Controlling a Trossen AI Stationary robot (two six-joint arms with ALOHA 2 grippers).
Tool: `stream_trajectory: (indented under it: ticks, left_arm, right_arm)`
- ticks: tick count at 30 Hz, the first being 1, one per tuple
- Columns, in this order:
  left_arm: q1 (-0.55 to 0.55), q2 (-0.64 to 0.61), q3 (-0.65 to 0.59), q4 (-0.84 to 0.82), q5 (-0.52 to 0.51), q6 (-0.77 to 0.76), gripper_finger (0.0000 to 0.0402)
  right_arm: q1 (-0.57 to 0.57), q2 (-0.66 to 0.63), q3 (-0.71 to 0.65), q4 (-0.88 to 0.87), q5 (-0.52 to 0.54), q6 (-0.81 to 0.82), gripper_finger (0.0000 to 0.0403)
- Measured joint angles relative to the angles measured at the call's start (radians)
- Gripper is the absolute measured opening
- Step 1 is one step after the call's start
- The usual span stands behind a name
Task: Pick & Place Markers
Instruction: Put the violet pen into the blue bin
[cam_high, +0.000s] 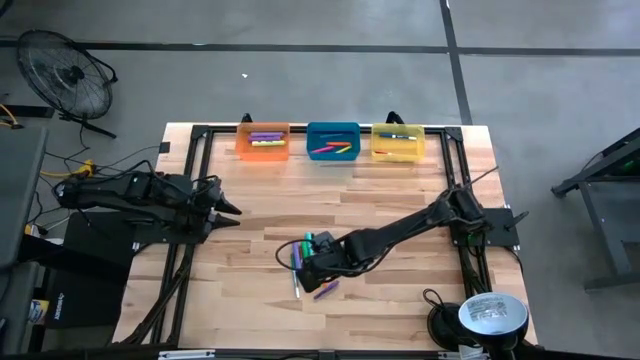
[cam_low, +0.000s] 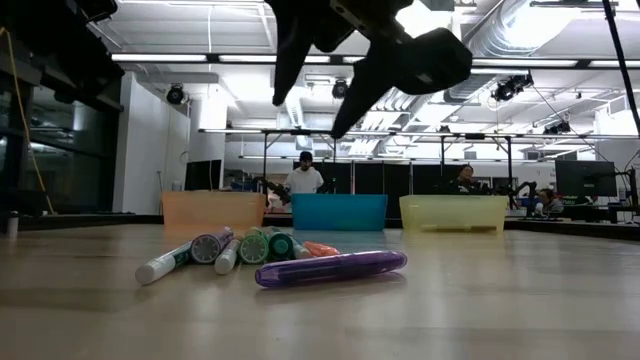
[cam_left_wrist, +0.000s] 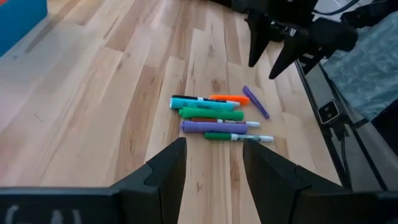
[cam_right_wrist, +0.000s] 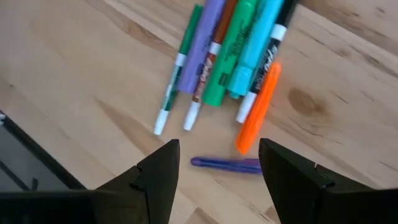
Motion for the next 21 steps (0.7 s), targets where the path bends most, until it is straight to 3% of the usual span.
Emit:
stream_trajectory:
  ticks: [12, 21]
  left_arm:
    - [0.0, -0.021, 0.0, 0.001, 0.004, 0.0, 0.0156]
    - [0.0, -0.021, 0.0, 0.0, 0.005, 0.0, 0.0156]
  right_arm:
    - [0.01, 0.01, 0.0, 0.023, -0.042, -0.032, 0.0208]
    - [0.053, 0.009, 0.012, 0.064, 0.001, -0.106, 0.0208]
